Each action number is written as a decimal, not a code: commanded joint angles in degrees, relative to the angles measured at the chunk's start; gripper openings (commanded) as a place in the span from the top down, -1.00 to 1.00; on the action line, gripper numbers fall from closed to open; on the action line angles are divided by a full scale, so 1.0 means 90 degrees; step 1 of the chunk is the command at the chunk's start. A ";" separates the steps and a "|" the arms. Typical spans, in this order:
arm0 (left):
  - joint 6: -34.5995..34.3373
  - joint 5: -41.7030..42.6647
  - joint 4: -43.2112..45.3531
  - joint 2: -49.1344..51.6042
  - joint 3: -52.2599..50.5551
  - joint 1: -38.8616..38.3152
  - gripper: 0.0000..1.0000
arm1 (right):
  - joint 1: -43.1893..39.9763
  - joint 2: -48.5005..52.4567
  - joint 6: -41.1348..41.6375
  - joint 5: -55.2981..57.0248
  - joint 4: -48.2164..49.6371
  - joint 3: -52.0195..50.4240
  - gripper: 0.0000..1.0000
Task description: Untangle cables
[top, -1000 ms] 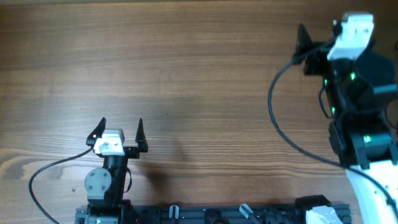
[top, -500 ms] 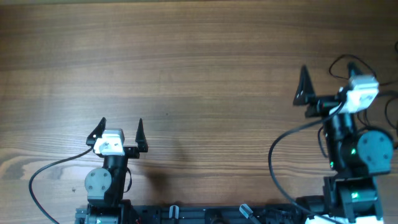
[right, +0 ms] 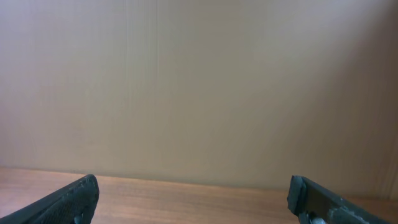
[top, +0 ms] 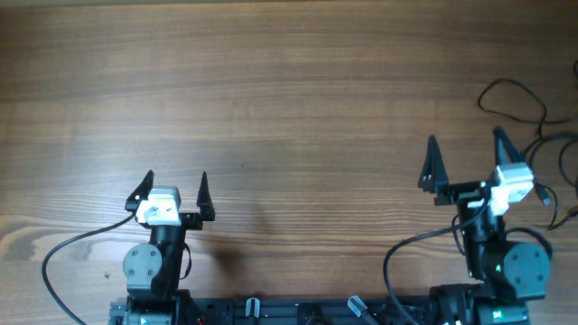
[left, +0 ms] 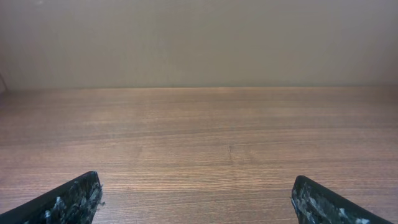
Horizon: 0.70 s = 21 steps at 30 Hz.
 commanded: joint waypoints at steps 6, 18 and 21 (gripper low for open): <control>0.0095 0.0075 -0.0005 -0.0056 -0.0039 0.0049 -1.00 | -0.0049 -0.1171 -0.0029 -0.0197 0.0078 -0.0845 -0.99; 0.0092 0.0075 -0.0005 -0.0056 -0.0039 0.0049 -1.00 | -0.0469 -0.1481 0.0053 -0.0646 0.0095 -0.1280 -0.99; 0.0095 0.0075 -0.0005 -0.0056 -0.0039 0.0049 -1.00 | -0.0471 -0.1557 0.0041 -0.0646 0.0095 -0.1345 -0.99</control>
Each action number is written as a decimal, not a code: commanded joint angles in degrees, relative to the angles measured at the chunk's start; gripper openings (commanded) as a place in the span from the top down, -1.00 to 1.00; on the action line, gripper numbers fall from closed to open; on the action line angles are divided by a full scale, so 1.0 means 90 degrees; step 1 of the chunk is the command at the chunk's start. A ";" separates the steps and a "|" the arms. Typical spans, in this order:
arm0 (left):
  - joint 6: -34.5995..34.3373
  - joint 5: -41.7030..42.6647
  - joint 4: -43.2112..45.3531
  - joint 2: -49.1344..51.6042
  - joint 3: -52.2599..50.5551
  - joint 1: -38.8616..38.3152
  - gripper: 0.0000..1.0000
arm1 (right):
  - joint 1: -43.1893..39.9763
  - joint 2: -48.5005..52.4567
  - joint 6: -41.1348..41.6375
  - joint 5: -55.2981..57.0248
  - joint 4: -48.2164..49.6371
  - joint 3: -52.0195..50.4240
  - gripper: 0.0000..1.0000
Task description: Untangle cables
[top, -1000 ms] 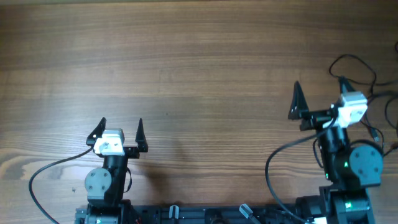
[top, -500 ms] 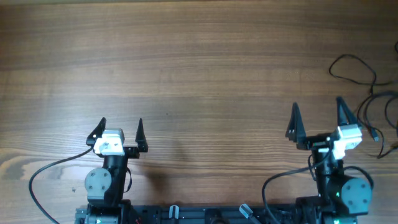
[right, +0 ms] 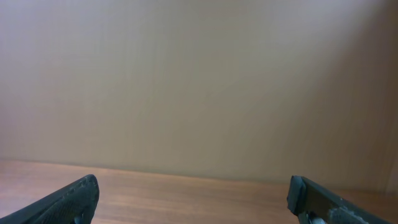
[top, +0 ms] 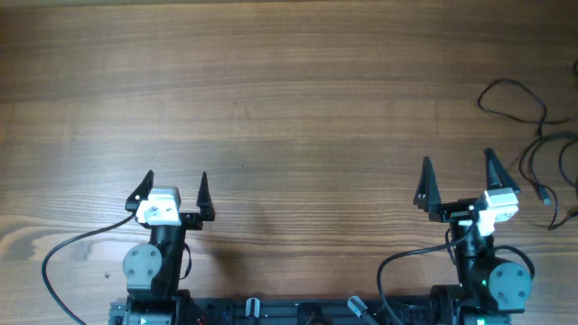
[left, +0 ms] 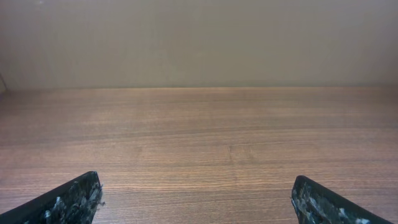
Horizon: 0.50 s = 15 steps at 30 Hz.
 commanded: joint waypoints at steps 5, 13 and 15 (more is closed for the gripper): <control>0.0092 0.0075 -0.0005 -0.0056 -0.0039 0.0049 -0.99 | -0.0092 -0.0342 0.0061 -0.0219 0.0058 -0.0340 -0.99; 0.0095 0.0075 -0.0005 -0.0056 -0.0039 0.0049 -1.00 | -0.0092 -0.0342 0.0051 -0.0238 0.0134 -0.0561 -1.00; 0.0092 0.0075 -0.0005 -0.0056 -0.0039 0.0049 -1.00 | -0.0092 -0.0342 0.0053 -0.0240 0.0175 -0.0656 -0.99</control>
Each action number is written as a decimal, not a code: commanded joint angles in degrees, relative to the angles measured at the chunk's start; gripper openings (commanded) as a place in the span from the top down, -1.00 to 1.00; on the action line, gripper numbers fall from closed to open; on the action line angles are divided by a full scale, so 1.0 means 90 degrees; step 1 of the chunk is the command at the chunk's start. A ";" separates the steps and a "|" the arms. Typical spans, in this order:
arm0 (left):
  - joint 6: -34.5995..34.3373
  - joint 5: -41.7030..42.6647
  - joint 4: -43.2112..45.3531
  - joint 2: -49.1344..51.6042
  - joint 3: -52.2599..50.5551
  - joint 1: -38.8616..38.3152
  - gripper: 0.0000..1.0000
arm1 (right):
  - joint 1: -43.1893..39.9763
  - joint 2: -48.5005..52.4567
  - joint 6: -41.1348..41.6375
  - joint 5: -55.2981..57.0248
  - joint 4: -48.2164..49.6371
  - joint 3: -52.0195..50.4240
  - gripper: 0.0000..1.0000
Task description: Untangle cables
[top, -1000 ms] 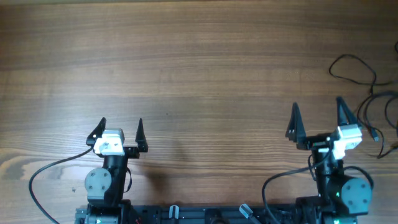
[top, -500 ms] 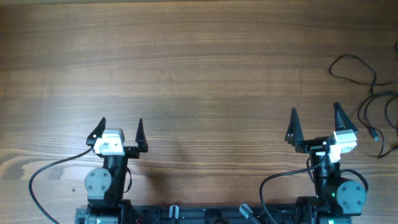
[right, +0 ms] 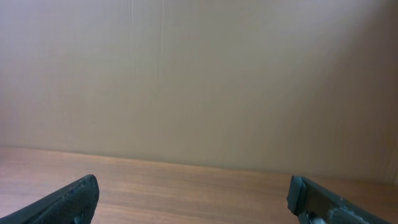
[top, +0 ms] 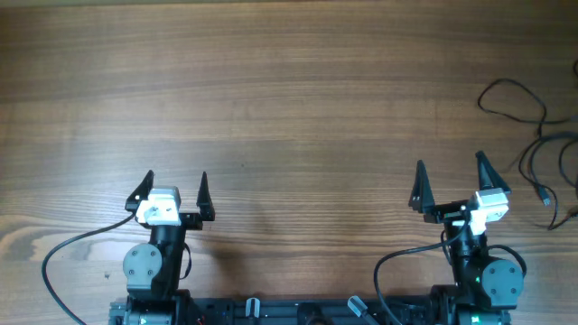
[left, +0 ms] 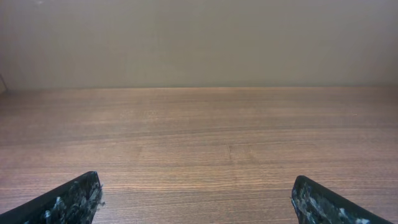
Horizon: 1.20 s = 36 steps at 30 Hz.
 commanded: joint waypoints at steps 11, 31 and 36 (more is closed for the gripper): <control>0.0090 0.0075 -0.0005 -0.0058 -0.0039 0.0049 -1.00 | -0.0041 -0.0104 0.0051 -0.0114 0.0138 -0.0367 -0.99; 0.0090 0.0075 -0.0005 -0.0058 -0.0039 0.0049 -1.00 | -0.0248 -0.0104 0.0029 -0.0418 -0.1088 -0.0367 -0.99; 0.0090 0.0075 -0.0005 -0.0058 -0.0039 0.0049 -1.00 | -0.0250 -0.0104 0.0032 -0.0393 -0.1093 -0.0367 -0.99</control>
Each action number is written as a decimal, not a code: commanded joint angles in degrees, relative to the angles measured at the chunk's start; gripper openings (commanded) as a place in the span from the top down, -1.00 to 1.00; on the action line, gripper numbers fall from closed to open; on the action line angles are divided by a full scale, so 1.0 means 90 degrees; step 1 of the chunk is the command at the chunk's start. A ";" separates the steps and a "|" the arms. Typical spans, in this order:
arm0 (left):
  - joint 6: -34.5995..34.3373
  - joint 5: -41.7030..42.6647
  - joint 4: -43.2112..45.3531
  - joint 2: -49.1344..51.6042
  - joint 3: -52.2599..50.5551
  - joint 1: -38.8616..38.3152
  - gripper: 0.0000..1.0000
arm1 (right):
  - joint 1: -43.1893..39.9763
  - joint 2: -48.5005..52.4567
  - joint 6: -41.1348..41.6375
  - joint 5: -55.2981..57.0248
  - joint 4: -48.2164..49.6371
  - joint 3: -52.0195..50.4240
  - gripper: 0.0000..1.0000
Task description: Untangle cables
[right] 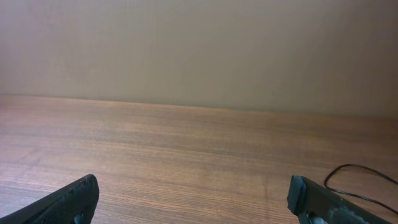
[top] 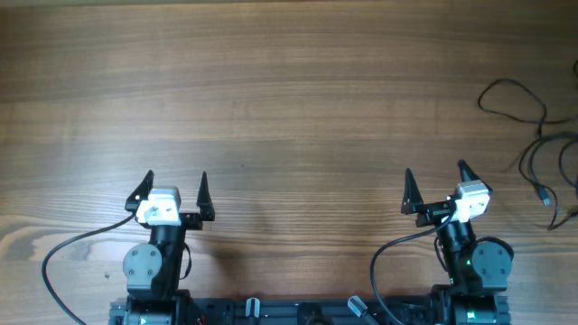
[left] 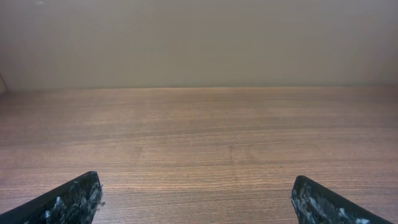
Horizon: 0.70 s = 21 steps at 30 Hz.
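A loose tangle of thin black cables (top: 535, 135) lies on the wooden table at the far right edge, with a small plug (top: 545, 194) at one end. One loop of the cable (right: 359, 179) shows at the right of the right wrist view. My right gripper (top: 434, 171) stands open near the table's front, left of the cables and apart from them, holding nothing. My left gripper (top: 176, 178) is open at the front left, far from the cables. In both wrist views the fingers (left: 68, 200) (right: 320, 199) are spread wide over bare wood.
The wooden table (top: 289, 99) stretches wide between and beyond the arms. A plain beige wall (right: 199, 50) rises behind its far edge. The arms' own black leads (top: 63, 262) curl at the front by the bases.
My right gripper has moved left and nearer the front edge, away from the cables. Its camera now looks down on the tabletop and a cable loop. The left arm is unchanged.
My right gripper stood open close beside the cables at the far right, its camera facing mostly the wall. At each later moment it was farther left and nearer its base, still open and empty. The cables and left arm stayed put.
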 commanded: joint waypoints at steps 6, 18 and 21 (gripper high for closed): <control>0.0078 0.0075 -0.0005 -0.0058 -0.0039 0.0044 -1.00 | -0.0274 -0.0100 0.0002 -0.0044 0.0017 -0.0010 -0.99; 0.0078 0.0075 -0.0005 -0.0058 -0.0039 0.0044 -1.00 | -0.0308 -0.0102 -0.0801 -0.0138 0.0019 -0.0010 -0.99; 0.0078 0.0075 -0.0005 -0.0058 -0.0039 0.0044 -1.00 | -0.0308 -0.0102 -0.0801 -0.0138 0.0019 -0.0010 -0.99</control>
